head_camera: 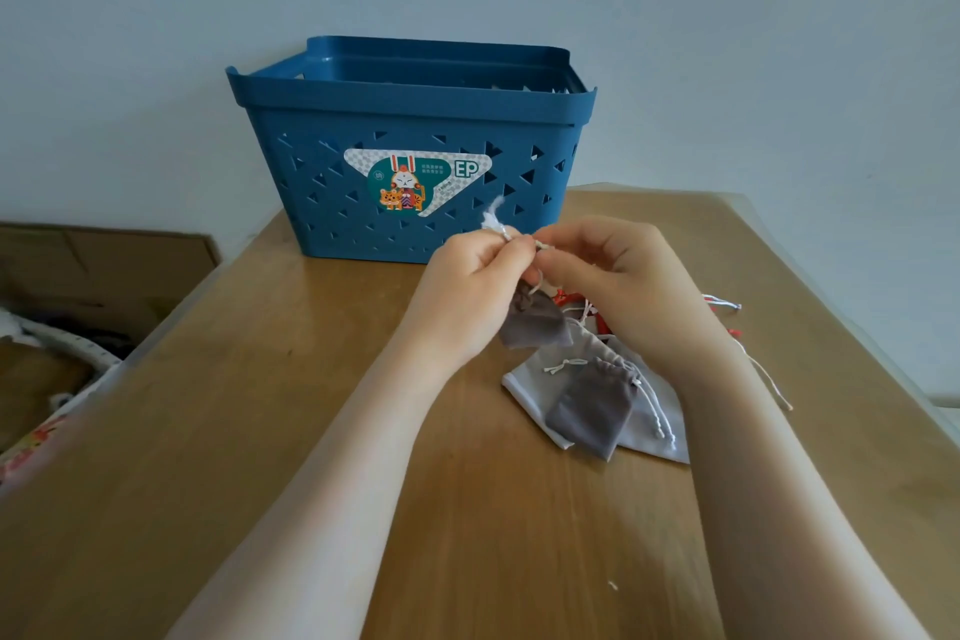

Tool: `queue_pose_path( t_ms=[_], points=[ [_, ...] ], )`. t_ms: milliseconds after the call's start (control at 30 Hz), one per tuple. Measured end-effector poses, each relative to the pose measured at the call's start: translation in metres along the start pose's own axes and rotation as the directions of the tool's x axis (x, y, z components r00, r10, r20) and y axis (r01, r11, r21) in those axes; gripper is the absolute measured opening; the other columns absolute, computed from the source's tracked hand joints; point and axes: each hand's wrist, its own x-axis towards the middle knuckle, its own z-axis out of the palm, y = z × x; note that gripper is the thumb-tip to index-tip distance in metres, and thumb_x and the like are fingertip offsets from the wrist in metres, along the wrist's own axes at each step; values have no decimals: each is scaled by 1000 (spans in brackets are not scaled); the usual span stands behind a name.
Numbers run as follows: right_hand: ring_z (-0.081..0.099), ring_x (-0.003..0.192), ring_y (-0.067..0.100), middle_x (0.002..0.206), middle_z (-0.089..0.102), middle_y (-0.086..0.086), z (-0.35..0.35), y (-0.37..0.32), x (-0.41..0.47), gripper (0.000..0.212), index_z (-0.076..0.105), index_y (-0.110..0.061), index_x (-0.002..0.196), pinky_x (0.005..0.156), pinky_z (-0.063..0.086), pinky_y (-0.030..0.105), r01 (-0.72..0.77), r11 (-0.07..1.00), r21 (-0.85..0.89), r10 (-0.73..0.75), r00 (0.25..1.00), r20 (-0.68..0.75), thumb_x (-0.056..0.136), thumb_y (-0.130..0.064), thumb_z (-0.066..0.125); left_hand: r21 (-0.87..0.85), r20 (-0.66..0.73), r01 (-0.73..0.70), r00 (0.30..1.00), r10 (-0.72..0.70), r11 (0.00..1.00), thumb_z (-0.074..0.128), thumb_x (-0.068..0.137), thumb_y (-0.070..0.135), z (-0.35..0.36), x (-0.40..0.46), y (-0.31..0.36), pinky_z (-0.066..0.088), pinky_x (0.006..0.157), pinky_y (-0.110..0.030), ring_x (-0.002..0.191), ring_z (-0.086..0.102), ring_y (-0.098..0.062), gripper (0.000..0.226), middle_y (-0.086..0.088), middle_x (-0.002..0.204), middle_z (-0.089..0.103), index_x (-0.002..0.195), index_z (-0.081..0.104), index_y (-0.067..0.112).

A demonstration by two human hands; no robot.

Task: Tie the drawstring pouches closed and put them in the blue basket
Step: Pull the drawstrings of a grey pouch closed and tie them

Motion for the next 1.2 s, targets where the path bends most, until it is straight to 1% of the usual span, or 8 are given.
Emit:
queue_pose_path(
  t_ms=[100,267,467,633,800,933,1067,1200],
  points=[
    [55,61,-3,66,64,-14,-1,-2,1,13,68,-19,79,63,44,12,42,997,-65,-49,994,-99,86,-10,63,-51,24,22,999,-20,998,48,96,25,-1,0,1,27,51,-27,41,36,-4,39,12,38,39,59,56,12],
    [55,66,-5,78,65,-8,-7,-4,0,11,71,-16,82,63,42,9,89,991,-104,-101,988,-119,83,-6,65,-56,-21,50,998,-51,997,47,97,27,1,-1,2,36,59,-32,56,45,-17,37,-2,51,51,66,59,10],
    [59,82,14,91,65,4,-10,-1,-1,20,69,-28,79,75,51,30,127,989,-80,-131,990,-46,79,-8,71,-218,42,108,994,-101,970,51,96,20,-2,0,2,38,60,-28,58,49,-11,31,-4,67,56,69,65,13],
    [60,79,3,102,65,-13,-9,-2,-3,38,62,-28,106,70,50,19,68,997,25,-70,995,68,85,3,60,-255,125,128,987,-98,958,51,95,19,-5,0,3,35,57,-27,55,46,-13,35,-2,62,49,64,68,16],
    [51,49,4,61,65,-6,-3,6,0,17,70,-21,99,49,37,12,2,992,-124,2,999,33,88,-12,63,-72,51,87,995,-84,994,53,94,24,-10,-1,6,40,64,-24,66,47,-10,29,-3,72,53,71,70,17],
    [50,52,2,66,62,-17,2,5,2,7,70,-16,92,53,39,10,5,995,-103,-6,1000,-13,86,-16,66,-53,79,78,994,-73,996,55,93,24,-14,-2,9,40,68,-22,70,46,-9,29,-2,95,53,68,69,20],
    [45,51,4,60,58,-15,5,3,1,4,67,-14,81,53,39,12,6,996,-91,-8,1000,-16,84,-12,66,-140,112,92,991,-76,986,54,93,16,-18,-1,8,41,66,-24,70,50,-10,33,3,80,59,64,68,19],
    [42,46,4,49,54,-18,-1,2,0,8,65,-10,75,48,34,10,-14,998,-59,13,1000,-22,83,-10,67,53,130,42,990,-48,998,54,93,23,-21,1,6,40,72,-22,74,52,-5,22,5,92,55,76,67,24]
  ],
)
